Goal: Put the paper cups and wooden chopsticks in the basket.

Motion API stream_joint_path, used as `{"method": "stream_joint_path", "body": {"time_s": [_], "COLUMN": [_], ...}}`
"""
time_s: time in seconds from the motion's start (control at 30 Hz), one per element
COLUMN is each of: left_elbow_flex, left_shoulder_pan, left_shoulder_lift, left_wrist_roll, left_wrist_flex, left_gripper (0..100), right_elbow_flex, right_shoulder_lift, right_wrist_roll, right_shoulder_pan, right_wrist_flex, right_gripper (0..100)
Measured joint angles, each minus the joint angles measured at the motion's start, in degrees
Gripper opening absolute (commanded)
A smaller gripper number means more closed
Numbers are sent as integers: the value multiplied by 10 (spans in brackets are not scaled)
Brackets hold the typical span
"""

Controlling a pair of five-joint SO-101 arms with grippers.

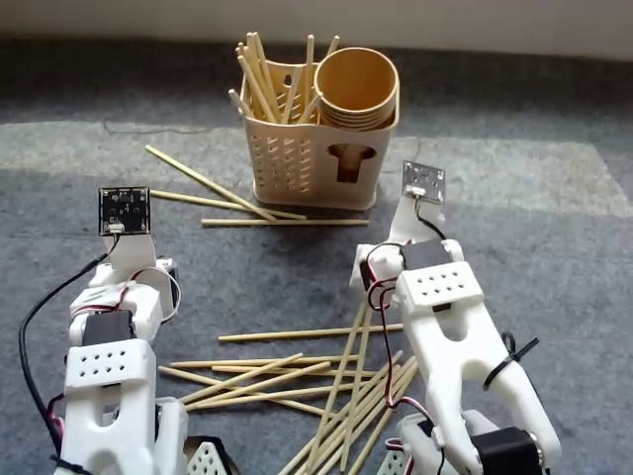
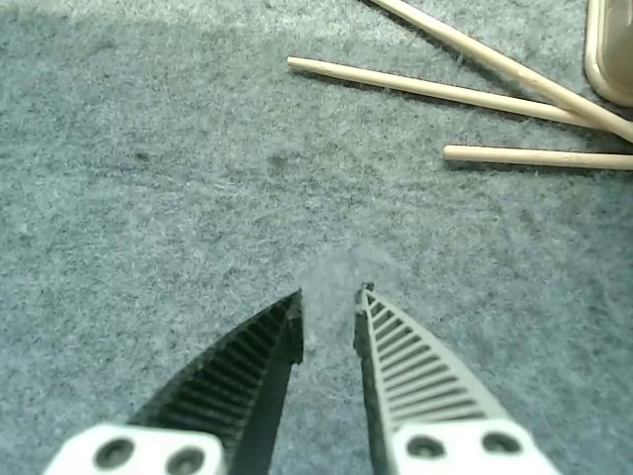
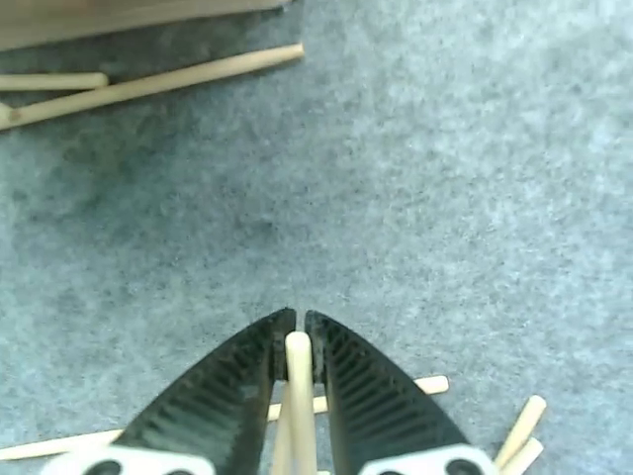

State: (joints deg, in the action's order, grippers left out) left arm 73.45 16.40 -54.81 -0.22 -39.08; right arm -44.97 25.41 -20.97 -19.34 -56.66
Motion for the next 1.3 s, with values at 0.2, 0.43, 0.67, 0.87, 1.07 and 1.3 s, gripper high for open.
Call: {"method": "stream_joint_path", "body": {"time_s": [0.2,0.43,0.67,0.87,1.07,1.3], "left_elbow_flex": [0,0,0,0,0,0], "left_shoulder_pan": [0,0,0,0,0,0], "left_shoulder_lift": [0,0,0,0,0,0], "left_wrist_roll": [0,0,0,0,0,0], "left_wrist_flex": [0,0,0,0,0,0], "left_gripper": [105,105,105,105,105,105], "right_elbow_flex": [0,0,0,34,89,166], "right_shoulder_lift": [51,135,199,232,246,248], "right_wrist_roll": [0,0,12,18,21,21], "right_shoulder_pan": [-1,-11,-44,-45,-45,-45], "right_wrist_flex": [-1,-1,-1,-1,-2,-2], "right_gripper": [5,5,5,5,5,5]}}
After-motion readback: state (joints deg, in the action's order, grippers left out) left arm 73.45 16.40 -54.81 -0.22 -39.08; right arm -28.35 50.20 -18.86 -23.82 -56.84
